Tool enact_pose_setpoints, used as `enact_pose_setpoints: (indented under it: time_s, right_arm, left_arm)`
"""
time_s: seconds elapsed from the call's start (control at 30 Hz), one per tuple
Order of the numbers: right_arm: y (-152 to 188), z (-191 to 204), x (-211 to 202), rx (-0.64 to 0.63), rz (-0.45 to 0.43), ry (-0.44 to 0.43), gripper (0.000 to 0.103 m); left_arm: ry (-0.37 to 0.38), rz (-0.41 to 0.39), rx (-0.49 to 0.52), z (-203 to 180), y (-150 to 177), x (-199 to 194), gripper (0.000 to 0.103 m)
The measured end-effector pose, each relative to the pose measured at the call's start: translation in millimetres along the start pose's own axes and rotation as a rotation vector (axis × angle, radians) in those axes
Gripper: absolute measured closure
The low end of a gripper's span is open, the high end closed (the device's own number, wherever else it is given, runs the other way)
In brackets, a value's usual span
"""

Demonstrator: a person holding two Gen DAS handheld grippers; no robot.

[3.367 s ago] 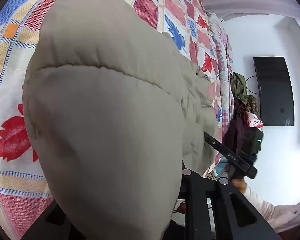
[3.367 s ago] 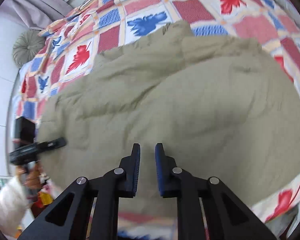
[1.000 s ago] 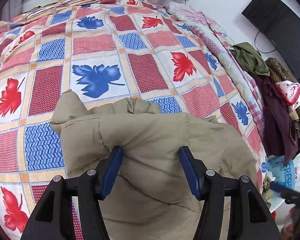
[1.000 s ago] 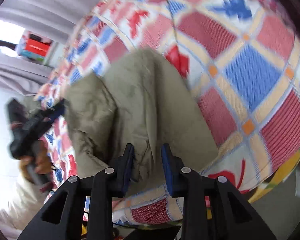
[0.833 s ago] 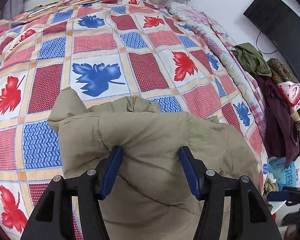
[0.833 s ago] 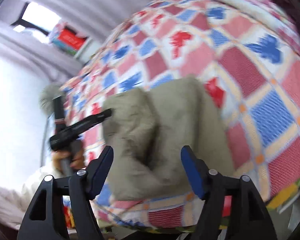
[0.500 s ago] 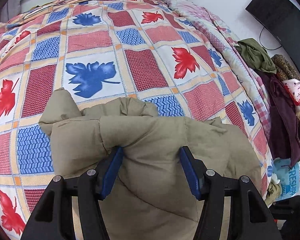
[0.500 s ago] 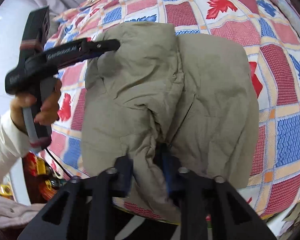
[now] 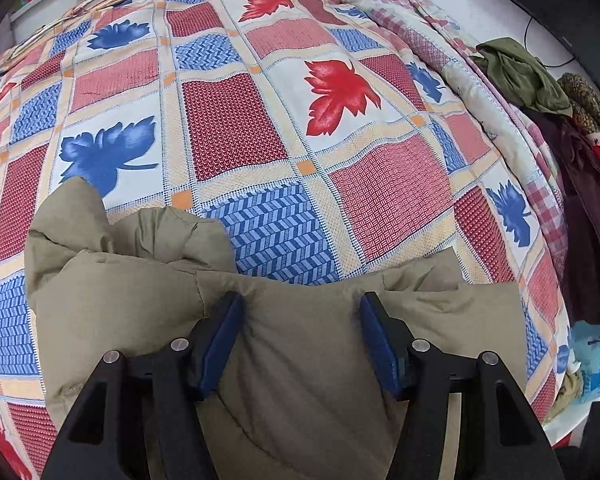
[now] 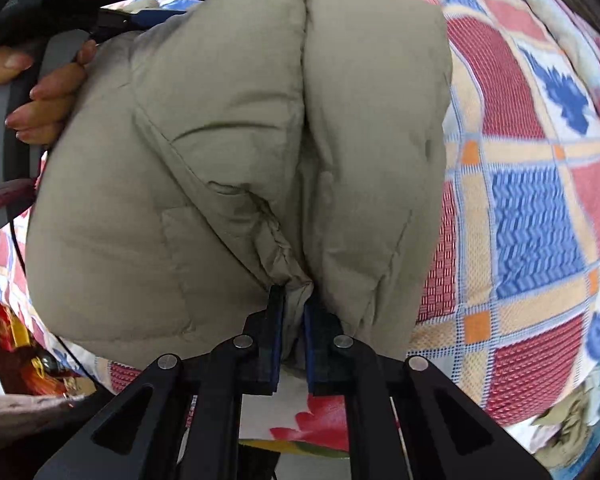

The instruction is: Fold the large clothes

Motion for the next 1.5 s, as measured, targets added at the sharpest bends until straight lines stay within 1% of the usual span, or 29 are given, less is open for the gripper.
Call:
enact_pose_setpoints:
  time_s: [0.07, 0.13, 0.2, 0.23, 0.27, 0.3, 0.33, 0.37, 0.43, 0.47, 0.5, 0.53, 0.63, 0.7, 0.77, 0.9, 1.0, 1.07, 1.17, 1.27, 1.33, 1.37, 1.43, 1.5]
  right_arm:
    - [2, -7, -9, 0.059, -0.006, -0.048, 0.095]
    - [4, -14, -28, 0.109, -0.042, -0.09, 0.092]
    - [3, -27, -55, 0.178, -0.123, -0.14, 0.084]
    - [1, -35, -65, 0.22, -0.156, -0.161, 0.077]
    - [-1, -42, -73, 0.262, -0.183, -0.172, 0.048]
    - [-7, -51, -79, 0.307, -0.219, -0.194, 0.025]
    - [-14, -58, -81, 0.338, -0.244, -0.222, 0.024]
    - [-22, -63, -78, 0.362, -0.246, -0.238, 0.024]
    - [-47, -66, -67, 0.394, -0.228, -0.234, 0.028]
    - [-56, -65, -58, 0.407, -0.209, -0.229, 0.043]
    - [-65, -64, -48, 0.421, -0.186, -0.229, 0.076]
    - [-71, -70, -42, 0.434, -0.168, -0.218, 0.085]
    - [-88, -74, -12, 0.413, -0.151, -0.147, 0.087]
    - [-93, -76, 8, 0.424, -0.116, -0.15, 0.087]
    - [-95, -80, 15, 0.444, -0.091, -0.164, 0.087]
    - [-85, -80, -10, 0.424, -0.115, -0.132, 0.087]
    - [-77, -76, -33, 0.417, -0.173, -0.108, 0.087]
    - [-71, -69, -52, 0.415, -0.228, -0.122, 0.086]
    - [-67, -50, -67, 0.378, -0.266, -0.168, 0.086]
    - [-58, -26, -74, 0.311, -0.259, -0.206, 0.086]
    - [-55, -9, -71, 0.263, -0.237, -0.223, 0.086]
    - [-53, -2, -70, 0.24, -0.229, -0.214, 0.086]
    - [-50, 10, -63, 0.195, -0.211, -0.167, 0.086]
    - [-50, 16, -54, 0.184, -0.183, -0.142, 0.086]
  left_arm:
    - [0.007, 0.003, -0.001, 4, 1, -1, 0.042]
    - [0.016, 0.002, -0.009, 7, 1, -2, 0.042]
    - [0.018, 0.001, -0.01, 7, 2, -3, 0.042]
    - [0.015, 0.001, -0.008, 7, 2, -3, 0.042]
    - [0.013, 0.0, -0.008, 7, 1, -4, 0.042]
    - [0.011, 0.0, -0.007, 8, 1, -4, 0.042]
    - [0.009, -0.001, -0.006, 8, 2, -5, 0.042]
    - [0.007, -0.002, -0.006, 8, 2, -5, 0.042]
    - [0.004, -0.003, -0.007, 8, 2, -6, 0.042]
    - [-0.003, -0.004, -0.007, 8, 2, -6, 0.042]
    - [-0.008, -0.005, -0.009, 8, 1, -5, 0.042]
    - [-0.011, -0.004, -0.013, 8, 1, -4, 0.042]
    - [-0.025, 0.002, -0.021, 7, -2, 1, 0.042]
    - [-0.039, 0.008, -0.016, 6, -2, 2, 0.04]
    - [-0.044, 0.007, 0.0, 5, -1, 1, 0.04]
    - [-0.043, 0.004, 0.014, 6, 1, -4, 0.04]
    - [-0.043, 0.004, 0.014, 7, 1, -6, 0.04]
    - [-0.044, 0.004, 0.013, 7, 2, -7, 0.04]
    - [-0.046, 0.005, 0.009, 8, 2, -11, 0.04]
    - [-0.043, 0.015, -0.005, 11, 3, -21, 0.04]
    - [-0.042, 0.018, -0.01, 12, 4, -29, 0.04]
    - [-0.047, 0.018, -0.012, 13, 5, -34, 0.04]
    - [-0.054, 0.013, -0.012, 16, 9, -45, 0.04]
    - [-0.059, 0.009, -0.009, 20, 14, -59, 0.04]
Point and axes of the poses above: each gripper's, at about its wrist camera, not at the fingertips, and x roughly the way its jaws point, z to its left, y to its underside, the point moved 3 cm from there along x, roughly the way its jaws point, and after that the axes turned 5 degrees about y, right-handed, at the moved point
